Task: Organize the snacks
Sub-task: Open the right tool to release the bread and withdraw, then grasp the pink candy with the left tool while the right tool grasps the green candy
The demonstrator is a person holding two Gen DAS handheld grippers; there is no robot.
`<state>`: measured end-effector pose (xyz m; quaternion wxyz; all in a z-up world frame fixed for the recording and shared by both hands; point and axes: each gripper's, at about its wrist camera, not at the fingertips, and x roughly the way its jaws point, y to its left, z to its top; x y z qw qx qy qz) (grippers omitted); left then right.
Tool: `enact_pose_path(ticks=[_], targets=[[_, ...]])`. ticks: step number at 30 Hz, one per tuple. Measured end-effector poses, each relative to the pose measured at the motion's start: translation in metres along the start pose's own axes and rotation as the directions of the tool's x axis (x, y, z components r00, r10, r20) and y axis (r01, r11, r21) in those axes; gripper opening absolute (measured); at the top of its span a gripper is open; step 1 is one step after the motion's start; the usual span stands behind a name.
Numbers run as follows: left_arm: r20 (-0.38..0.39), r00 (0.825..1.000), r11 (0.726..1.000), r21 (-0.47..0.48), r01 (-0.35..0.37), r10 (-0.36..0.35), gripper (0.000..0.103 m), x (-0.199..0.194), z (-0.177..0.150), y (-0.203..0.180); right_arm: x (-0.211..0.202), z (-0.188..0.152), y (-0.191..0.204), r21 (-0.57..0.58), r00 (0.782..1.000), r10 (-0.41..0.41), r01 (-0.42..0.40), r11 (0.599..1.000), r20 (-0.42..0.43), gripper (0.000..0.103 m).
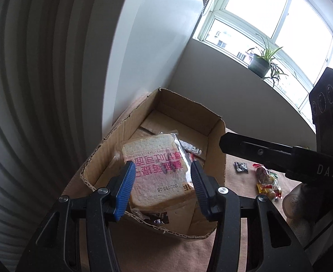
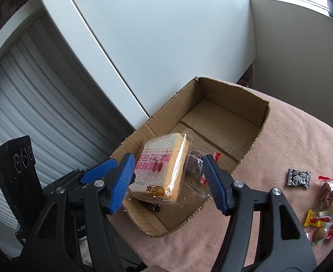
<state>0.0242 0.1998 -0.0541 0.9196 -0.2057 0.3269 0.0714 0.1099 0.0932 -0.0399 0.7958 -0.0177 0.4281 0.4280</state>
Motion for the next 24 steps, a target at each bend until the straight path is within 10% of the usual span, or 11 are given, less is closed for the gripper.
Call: enact_pose_path(ticks=[24], targets=[[-0.151, 0.973, 0.966, 0.163, 0.201, -0.177, 0.049, 0.014, -0.046, -0.105, -0.143, -0.092, -0.153, 0.246, 0.976, -0.215, 0.199, 0.949, 0.039, 0.065]])
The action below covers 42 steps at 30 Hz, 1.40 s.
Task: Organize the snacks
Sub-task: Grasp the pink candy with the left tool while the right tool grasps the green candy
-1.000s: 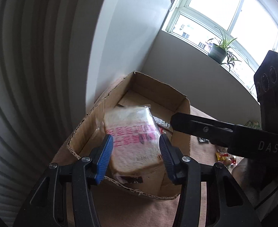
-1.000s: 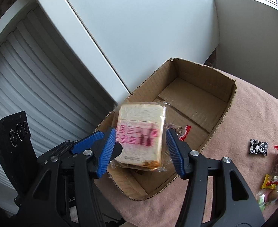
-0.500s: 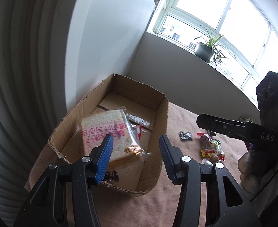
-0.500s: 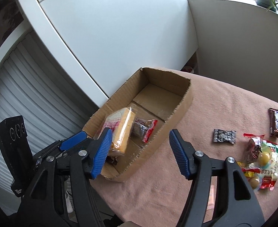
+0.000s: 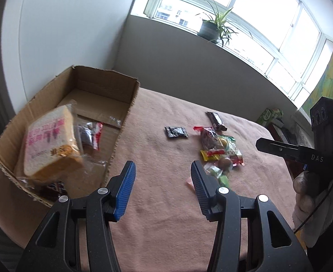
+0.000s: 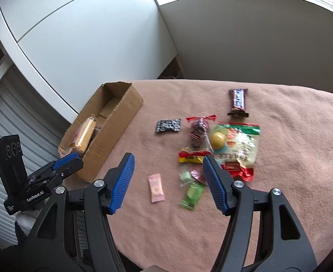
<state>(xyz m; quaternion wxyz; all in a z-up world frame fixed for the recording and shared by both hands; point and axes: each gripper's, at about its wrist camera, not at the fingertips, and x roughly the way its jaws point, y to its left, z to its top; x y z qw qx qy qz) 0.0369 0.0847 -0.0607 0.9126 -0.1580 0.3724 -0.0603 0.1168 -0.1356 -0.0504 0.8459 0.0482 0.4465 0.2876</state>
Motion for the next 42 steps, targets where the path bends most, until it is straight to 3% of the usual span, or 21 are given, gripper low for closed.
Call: enact_pose_path(ticks=[7, 10, 11, 17, 20, 28, 31, 41, 42], targets=[[-0.105, 0.994, 0.998, 0.054, 0.028, -0.022, 0.049, 0.034, -0.016, -0.027, 0.007, -0.026, -0.031, 0.064, 0.996, -0.018, 0.023, 0.998, -0.084, 0.064], [-0.163, 0.986, 0.999, 0.045, 0.028, -0.021, 0.048, 0.051, -0.021, -0.034, 0.023, -0.034, -0.035, 0.104, 0.989, -0.026, 0.042, 0.994, -0.147, 0.052], [-0.176, 0.984, 0.999, 0.046, 0.028, -0.02, 0.046, 0.055, -0.022, -0.037, 0.028, -0.035, -0.036, 0.119, 0.987, -0.021, 0.041, 0.992, -0.162, 0.048], [-0.242, 0.97, 0.996, 0.084, 0.015, 0.006, 0.035, 0.079, -0.023, -0.058, 0.05, -0.038, -0.034, 0.127, 0.977, -0.061, 0.088, 0.988, -0.203, 0.047], [-0.27, 0.962, 0.995, 0.094, -0.014, 0.039, 0.03, 0.092, -0.025, -0.062, 0.058, -0.039, -0.037, 0.153, 0.975, -0.071, 0.104, 0.983, -0.21, 0.042], [-0.24, 0.962, 0.975, 0.21, -0.075, 0.126, 0.03, 0.094, -0.037, -0.077, 0.065, -0.04, -0.038, 0.17, 0.974, -0.096, 0.131, 0.977, -0.204, 0.041], [-0.225, 0.963, 0.965, 0.243, -0.095, 0.151, 0.018, 0.092, -0.039, -0.076, 0.07, -0.039, -0.034, 0.158, 0.973, -0.112, 0.146, 0.977, -0.204, 0.041], [-0.211, 0.968, 0.96, 0.271, -0.077, 0.137, 0.018, 0.083, -0.039, -0.062, 0.088, -0.038, -0.005, 0.009, 0.953, -0.228, 0.235, 0.972, -0.199, 0.041], [-0.211, 0.968, 0.961, 0.268, -0.074, 0.134, 0.018, 0.083, -0.039, -0.06, 0.089, -0.038, -0.003, -0.019, 0.948, -0.247, 0.249, 0.968, -0.199, 0.037]])
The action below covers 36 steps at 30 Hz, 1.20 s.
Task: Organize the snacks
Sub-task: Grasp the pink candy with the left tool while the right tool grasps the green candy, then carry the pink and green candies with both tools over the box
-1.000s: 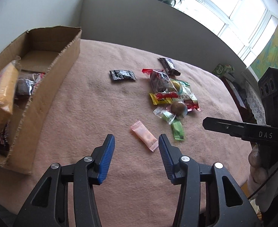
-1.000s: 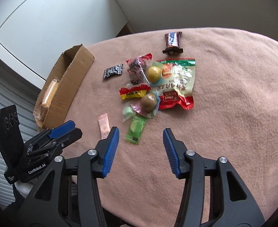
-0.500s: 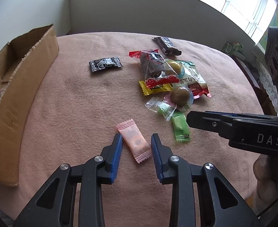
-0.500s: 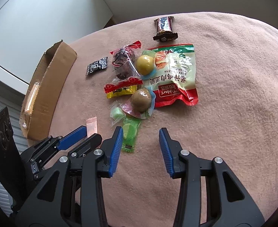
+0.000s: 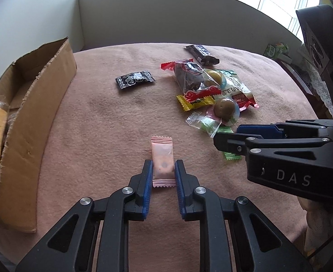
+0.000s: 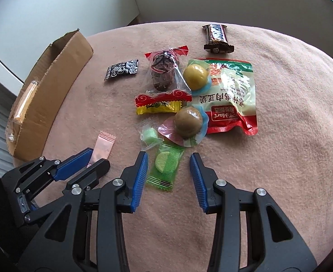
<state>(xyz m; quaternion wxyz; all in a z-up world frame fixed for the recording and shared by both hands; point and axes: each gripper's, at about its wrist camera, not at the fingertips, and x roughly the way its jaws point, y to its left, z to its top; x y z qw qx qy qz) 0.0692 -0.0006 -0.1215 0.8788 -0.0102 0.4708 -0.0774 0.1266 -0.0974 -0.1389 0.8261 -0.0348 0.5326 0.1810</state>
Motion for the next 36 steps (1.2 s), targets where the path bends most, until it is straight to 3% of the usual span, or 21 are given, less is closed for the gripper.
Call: enact_pose_path(ticks=[4, 13, 26, 31, 36], targets=[[0.005, 1.0, 1.0, -0.013, 0.001, -0.001, 0.018, 0.001, 0.0, 0.005, -0.001, -0.005, 0.002, -0.098, 0.998, -0.062, 0.063, 0.993, 0.003, 0.023], [0.026, 0.999, 0.998, -0.055, 0.023, -0.021, 0.018, -0.002, -0.004, 0.015, -0.011, -0.017, -0.009, -0.102, 0.997, -0.065, 0.068, 0.992, 0.036, 0.021], [0.069, 0.995, 0.983, -0.165, 0.076, -0.066, 0.018, -0.012, -0.018, 0.031, -0.022, -0.034, -0.015, 0.015, 0.991, -0.011, 0.009, 1.0, 0.132, 0.021], [0.079, 0.996, 0.996, -0.076, 0.039, -0.033, 0.018, -0.015, -0.018, 0.018, -0.019, -0.035, -0.011, 0.004, 0.991, -0.009, 0.008, 1.0, 0.131, 0.021], [0.113, 0.993, 0.992, -0.112, 0.058, -0.046, 0.018, -0.026, -0.013, 0.022, -0.035, -0.035, -0.011, 0.015, 0.986, 0.026, -0.029, 0.999, 0.167, 0.021]])
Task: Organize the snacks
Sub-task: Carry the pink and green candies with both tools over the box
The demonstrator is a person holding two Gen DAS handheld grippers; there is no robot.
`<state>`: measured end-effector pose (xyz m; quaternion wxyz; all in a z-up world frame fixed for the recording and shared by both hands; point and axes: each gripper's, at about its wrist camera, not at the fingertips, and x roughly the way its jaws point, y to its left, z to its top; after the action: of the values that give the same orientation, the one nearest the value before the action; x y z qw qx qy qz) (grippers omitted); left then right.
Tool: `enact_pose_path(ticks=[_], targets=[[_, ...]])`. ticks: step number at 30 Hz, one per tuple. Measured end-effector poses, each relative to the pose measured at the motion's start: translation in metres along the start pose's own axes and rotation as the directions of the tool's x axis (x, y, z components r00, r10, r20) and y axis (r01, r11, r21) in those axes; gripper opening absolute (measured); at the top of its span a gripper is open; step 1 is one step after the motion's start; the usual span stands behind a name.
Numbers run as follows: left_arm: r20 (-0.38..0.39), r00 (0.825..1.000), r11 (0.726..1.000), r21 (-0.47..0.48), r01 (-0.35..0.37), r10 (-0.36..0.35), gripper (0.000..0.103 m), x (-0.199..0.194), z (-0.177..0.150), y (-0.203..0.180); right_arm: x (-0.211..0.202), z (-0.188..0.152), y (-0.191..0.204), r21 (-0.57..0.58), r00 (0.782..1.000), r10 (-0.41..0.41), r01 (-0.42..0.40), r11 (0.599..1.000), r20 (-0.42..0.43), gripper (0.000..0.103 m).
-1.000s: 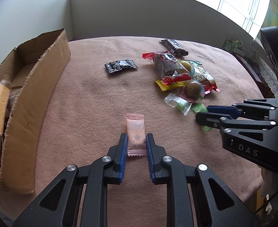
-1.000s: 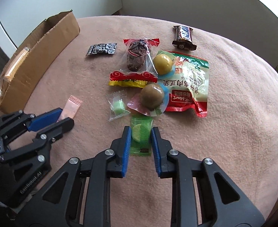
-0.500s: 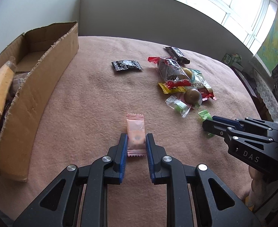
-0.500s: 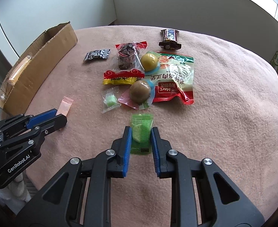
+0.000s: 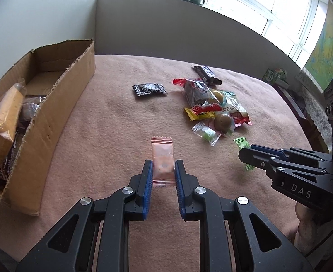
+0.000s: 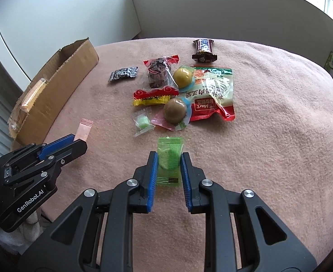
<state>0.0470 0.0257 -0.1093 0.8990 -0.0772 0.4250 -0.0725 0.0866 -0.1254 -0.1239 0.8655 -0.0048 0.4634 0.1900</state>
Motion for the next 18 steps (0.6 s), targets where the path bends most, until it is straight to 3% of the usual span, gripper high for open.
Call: enact_pose_path(ticks=[8, 18], targets=[[0.097, 0.995, 1.0, -0.024, -0.008, 0.011, 0.018, -0.036, 0.023, 0.013, -0.027, 0.031, 0.028, -0.054, 0.994, 0.062, -0.058, 0.997, 0.089, 0.021], [0.185, 0.979, 0.993, -0.093, -0.075, 0.091, 0.018, -0.071, 0.044, 0.056, -0.021, 0.083, 0.094, -0.16, 0.979, 0.162, -0.142, 0.977, 0.12, 0.021]])
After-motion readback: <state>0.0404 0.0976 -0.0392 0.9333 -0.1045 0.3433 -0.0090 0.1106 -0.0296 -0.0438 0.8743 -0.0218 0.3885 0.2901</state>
